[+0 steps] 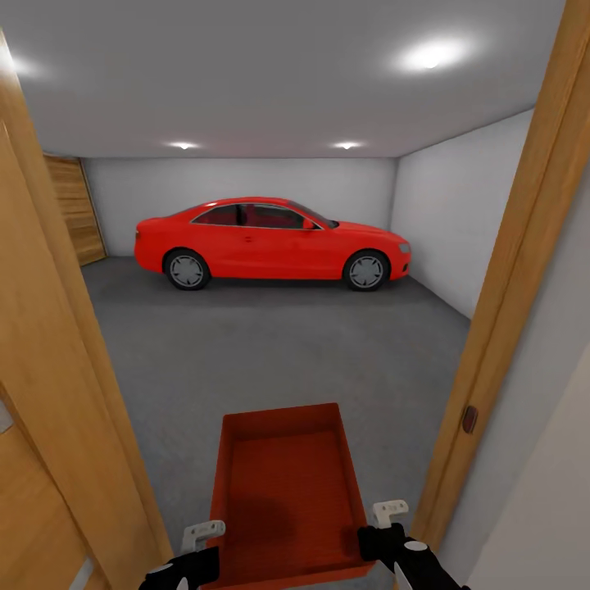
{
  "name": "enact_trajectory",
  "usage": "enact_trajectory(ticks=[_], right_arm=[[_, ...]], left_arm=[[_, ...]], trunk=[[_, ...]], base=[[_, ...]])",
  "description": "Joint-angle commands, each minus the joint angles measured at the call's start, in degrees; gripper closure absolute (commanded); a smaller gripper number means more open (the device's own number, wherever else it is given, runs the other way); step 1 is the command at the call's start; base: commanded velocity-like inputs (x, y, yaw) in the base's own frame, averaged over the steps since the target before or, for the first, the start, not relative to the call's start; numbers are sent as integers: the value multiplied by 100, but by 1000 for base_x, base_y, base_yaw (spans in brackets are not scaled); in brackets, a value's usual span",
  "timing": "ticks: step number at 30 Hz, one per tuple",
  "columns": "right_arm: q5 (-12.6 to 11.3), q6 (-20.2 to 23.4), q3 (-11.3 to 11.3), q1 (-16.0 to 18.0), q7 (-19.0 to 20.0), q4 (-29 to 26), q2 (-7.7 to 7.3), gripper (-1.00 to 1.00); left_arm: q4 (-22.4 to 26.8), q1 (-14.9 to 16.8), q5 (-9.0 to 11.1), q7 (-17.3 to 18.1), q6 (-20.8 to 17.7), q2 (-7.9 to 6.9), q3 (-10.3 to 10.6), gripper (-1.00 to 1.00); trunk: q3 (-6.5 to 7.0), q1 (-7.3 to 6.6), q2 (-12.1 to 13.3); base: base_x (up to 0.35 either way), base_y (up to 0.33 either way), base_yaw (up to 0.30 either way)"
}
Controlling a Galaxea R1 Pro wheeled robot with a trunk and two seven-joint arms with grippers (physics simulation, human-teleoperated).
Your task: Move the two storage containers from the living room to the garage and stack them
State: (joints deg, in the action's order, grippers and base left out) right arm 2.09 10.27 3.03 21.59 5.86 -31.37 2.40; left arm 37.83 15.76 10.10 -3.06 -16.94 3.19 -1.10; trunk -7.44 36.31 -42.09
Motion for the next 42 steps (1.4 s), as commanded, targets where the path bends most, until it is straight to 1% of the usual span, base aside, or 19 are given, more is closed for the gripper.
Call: enact_trajectory(ticks=[1,6,29,42], right_arm=[[-235,36,-22,6,223,-1,-5,100],[-235,36,-22,6,223,-1,-6,100],[-235,36,-22,6,223,-1,-3,100],[-235,36,-22,7,223,-1,-7,100]], left_arm=[[22,-3,-351,-163,191,-90,-1,100],[21,-3,-351,-165,191,-90,-1,100],[21,-3,-351,-163,191,-90,-2,100],[21,-3,-351,-164,191,-90,-2,100]], trunk=[[-10,1,-8],[-10,1,-8],[-10,1,-8],[-10,1,-8]], base=[[0,0,0],[143,0,0],[321,0,0],[30,-4,0]])
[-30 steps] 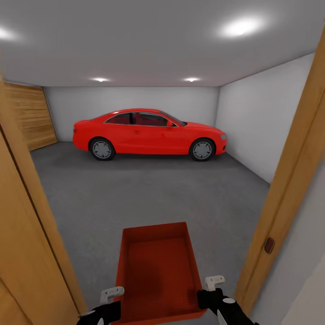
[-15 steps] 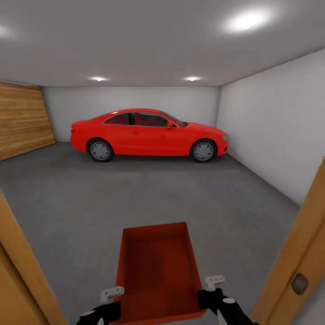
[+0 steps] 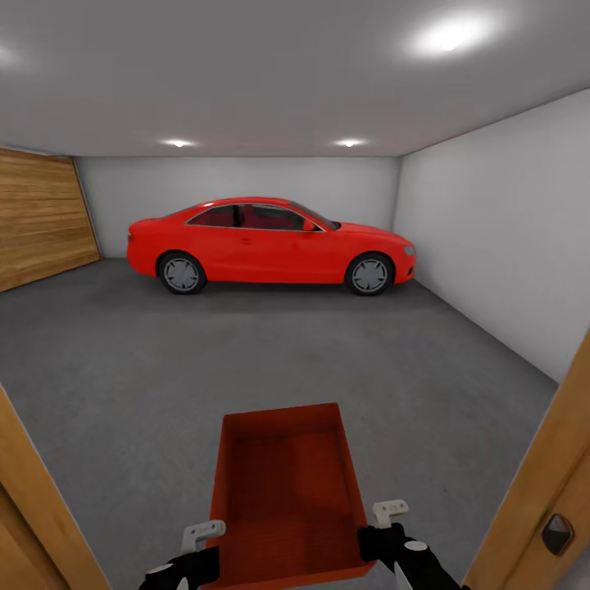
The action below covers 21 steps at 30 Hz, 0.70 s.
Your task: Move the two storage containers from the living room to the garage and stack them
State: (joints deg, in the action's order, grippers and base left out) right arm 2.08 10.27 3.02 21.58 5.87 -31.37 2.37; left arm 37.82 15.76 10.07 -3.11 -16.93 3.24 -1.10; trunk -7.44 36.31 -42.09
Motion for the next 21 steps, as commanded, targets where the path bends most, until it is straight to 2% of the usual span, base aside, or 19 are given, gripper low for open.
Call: enact_trajectory(ticks=[1,17,21], right_arm=[[-234,36,-21,8,221,-1,-4,100],[-234,36,-21,6,221,-1,-3,100],[-234,36,-21,9,221,-1,-4,100]], left_arm=[[22,-3,-348,-159,190,-95,-3,100],[23,-3,-348,-154,190,-95,4,100],[23,-3,-348,-154,190,-95,5,100]], trunk=[[-10,1,-8],[-10,1,-8],[-10,1,-8]], base=[[0,-71,0],[0,-10,0],[161,0,0]])
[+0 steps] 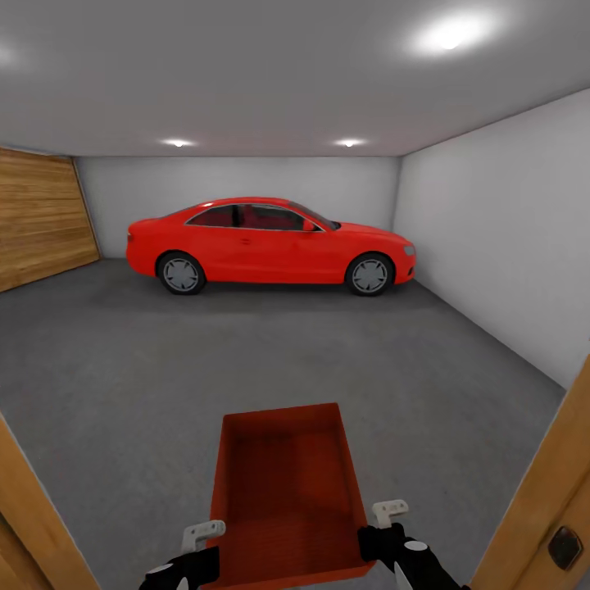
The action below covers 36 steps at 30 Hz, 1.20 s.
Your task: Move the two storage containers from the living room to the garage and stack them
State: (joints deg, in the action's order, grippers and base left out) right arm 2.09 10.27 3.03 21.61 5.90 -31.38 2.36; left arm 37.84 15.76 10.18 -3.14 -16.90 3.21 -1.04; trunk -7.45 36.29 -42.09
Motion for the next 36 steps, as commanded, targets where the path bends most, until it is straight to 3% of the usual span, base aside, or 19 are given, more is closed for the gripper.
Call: enact_trajectory(ticks=[1,14,36], right_arm=[[-236,36,-22,6,219,0,-3,100],[-236,36,-22,5,219,0,0,100],[-236,43,-22,6,219,0,-1,100]], left_arm=[[20,-3,-359,-152,187,-93,-1,100],[20,-3,-359,-153,187,-93,-5,100],[20,-3,-359,-152,187,-93,-2,100]], trunk=[[-10,4,-8],[-10,4,-8],[-10,4,-8]], base=[[267,0,0],[299,0,0],[13,21,0]])
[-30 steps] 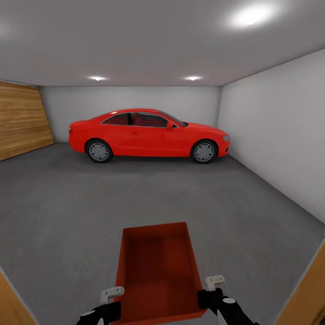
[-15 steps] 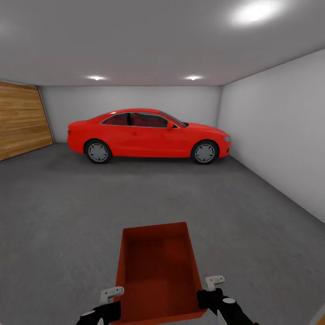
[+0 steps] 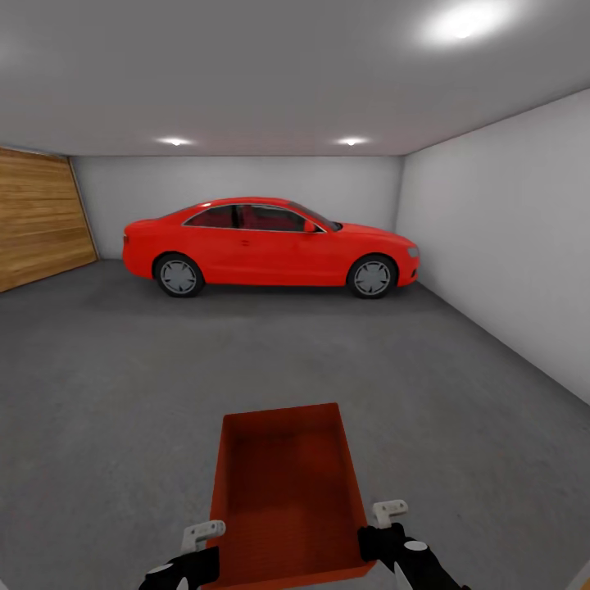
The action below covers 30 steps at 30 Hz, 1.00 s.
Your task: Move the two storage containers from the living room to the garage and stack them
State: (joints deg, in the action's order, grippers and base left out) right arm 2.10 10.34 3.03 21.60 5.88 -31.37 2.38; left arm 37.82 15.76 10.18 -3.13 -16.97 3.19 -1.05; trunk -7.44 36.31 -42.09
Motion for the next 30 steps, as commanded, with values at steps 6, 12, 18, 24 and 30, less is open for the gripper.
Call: enact_trajectory(ticks=[6,12,18,24,30], right_arm=[[-236,30,-22,6,221,0,-3,100],[-236,30,-23,5,221,0,-3,100],[-236,30,-22,5,221,0,-2,100],[-236,30,-22,5,221,0,-2,100],[-236,30,-22,8,221,0,-3,100]], left_arm=[[21,-3,-359,-153,195,-91,-1,100],[22,-3,-359,-153,195,-91,-2,100],[22,-3,-359,-154,195,-91,-2,100],[22,-3,-359,-155,195,-91,-4,100],[22,-3,-359,-154,195,-91,-3,100]], trunk=[[-10,1,-8],[-10,1,-8],[-10,1,-8],[-10,1,-8],[-10,1,-8]], base=[[0,0,0],[0,0,0],[59,0,0],[290,0,0],[281,0,0]])
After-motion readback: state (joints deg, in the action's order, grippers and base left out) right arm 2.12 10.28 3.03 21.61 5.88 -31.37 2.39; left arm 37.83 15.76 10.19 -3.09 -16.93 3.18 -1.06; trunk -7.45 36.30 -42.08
